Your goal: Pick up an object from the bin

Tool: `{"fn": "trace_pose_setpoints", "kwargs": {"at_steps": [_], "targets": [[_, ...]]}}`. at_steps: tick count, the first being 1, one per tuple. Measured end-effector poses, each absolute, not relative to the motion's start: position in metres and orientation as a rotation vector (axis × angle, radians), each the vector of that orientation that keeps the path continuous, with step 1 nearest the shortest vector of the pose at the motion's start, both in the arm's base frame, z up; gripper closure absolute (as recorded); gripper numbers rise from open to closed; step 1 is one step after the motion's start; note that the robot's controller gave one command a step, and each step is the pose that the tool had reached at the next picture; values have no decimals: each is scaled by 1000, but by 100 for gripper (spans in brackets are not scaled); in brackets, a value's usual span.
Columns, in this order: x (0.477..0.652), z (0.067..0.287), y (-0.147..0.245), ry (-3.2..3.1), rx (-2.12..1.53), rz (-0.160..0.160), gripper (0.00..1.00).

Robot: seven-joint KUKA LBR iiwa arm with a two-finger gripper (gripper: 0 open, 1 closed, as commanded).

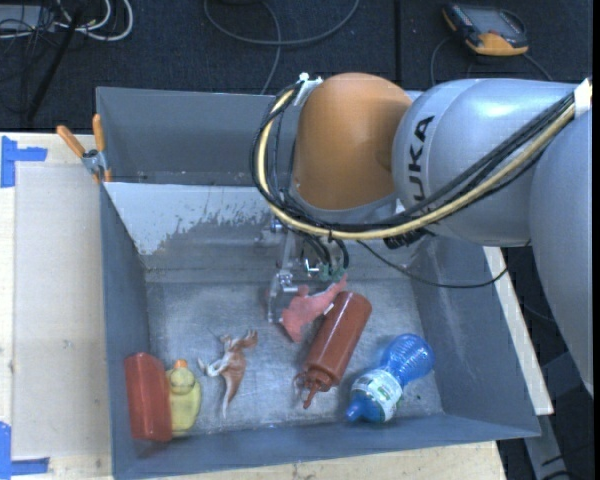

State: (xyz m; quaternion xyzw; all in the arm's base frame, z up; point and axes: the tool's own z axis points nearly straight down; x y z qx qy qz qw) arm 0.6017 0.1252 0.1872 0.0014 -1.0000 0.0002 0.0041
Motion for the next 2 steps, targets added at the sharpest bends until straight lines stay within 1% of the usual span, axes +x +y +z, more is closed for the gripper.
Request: {"fn": "trace_pose_setpoints", "kwargs": {"at_steps": [1, 2], "targets": [[603, 192, 125, -3140, 0, -1, 0], [599, 149, 128, -3136, 208, 0, 0]]}}
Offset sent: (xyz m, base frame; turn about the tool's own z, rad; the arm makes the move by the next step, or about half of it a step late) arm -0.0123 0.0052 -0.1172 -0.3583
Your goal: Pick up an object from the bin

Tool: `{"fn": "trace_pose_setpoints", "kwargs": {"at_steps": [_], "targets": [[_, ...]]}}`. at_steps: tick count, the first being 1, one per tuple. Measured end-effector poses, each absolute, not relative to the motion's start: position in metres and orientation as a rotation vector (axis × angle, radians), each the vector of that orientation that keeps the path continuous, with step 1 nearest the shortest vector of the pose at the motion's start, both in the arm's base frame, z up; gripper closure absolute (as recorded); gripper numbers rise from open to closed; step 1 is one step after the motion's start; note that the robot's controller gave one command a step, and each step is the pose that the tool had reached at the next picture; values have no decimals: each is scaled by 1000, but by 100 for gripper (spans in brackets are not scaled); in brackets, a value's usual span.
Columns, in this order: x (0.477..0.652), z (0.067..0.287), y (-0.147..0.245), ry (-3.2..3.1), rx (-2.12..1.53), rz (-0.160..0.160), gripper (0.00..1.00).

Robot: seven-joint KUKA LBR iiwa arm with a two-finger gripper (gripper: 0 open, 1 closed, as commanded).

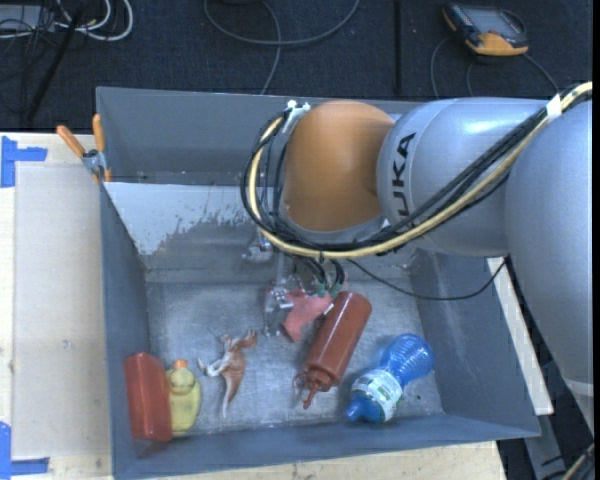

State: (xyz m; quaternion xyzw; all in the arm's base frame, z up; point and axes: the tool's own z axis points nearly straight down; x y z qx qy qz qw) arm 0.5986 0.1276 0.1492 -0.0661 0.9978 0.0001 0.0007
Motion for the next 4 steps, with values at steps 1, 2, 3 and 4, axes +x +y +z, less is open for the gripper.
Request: {"fn": "trace_pose_setpoints", "kwargs": {"at_steps": [1, 2, 3, 4], "targets": [[596, 151, 62, 3128, -314, 1, 0], [606, 142, 92, 3137, -130, -2, 0], [610, 88, 62, 3135, -169, 4, 0], [615, 75, 33, 3122, -241, 2, 100]]}}
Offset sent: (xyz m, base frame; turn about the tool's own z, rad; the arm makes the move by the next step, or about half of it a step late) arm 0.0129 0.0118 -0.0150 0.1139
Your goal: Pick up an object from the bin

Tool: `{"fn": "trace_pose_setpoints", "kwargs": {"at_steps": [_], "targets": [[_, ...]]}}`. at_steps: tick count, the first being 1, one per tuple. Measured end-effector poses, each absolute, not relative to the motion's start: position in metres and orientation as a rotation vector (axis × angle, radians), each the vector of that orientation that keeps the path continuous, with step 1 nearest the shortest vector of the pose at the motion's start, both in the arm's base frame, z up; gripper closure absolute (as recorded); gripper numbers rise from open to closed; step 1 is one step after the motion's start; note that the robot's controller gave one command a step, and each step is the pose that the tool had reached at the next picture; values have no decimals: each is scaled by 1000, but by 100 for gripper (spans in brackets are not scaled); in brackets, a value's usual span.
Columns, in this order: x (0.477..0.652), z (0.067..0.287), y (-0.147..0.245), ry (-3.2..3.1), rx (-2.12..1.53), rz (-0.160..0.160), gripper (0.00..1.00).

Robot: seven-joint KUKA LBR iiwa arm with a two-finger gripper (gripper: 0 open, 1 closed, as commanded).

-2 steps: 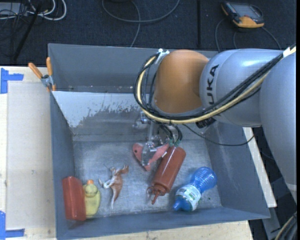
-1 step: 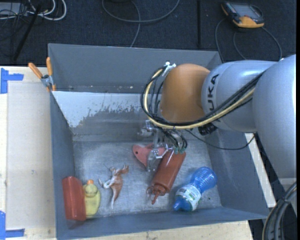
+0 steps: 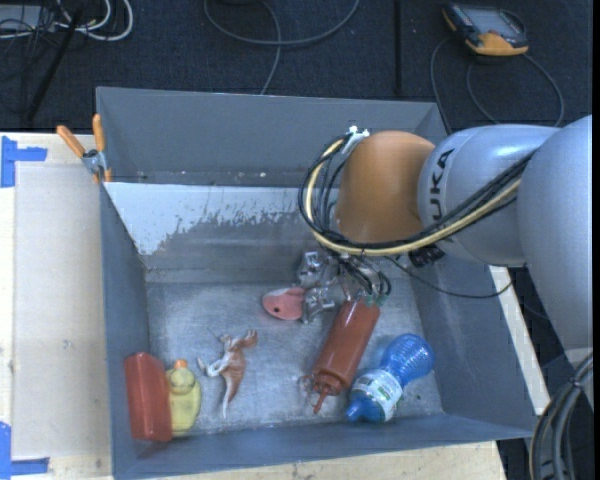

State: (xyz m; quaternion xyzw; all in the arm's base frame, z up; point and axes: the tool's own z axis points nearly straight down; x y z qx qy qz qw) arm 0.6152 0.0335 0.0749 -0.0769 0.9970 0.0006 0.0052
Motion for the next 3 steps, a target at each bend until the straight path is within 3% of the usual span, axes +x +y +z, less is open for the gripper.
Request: {"fn": "trace_pose_setpoints", "kwargs": {"at_steps": [3], "targets": [[613, 83, 33, 3130, -241, 1, 100]]}}
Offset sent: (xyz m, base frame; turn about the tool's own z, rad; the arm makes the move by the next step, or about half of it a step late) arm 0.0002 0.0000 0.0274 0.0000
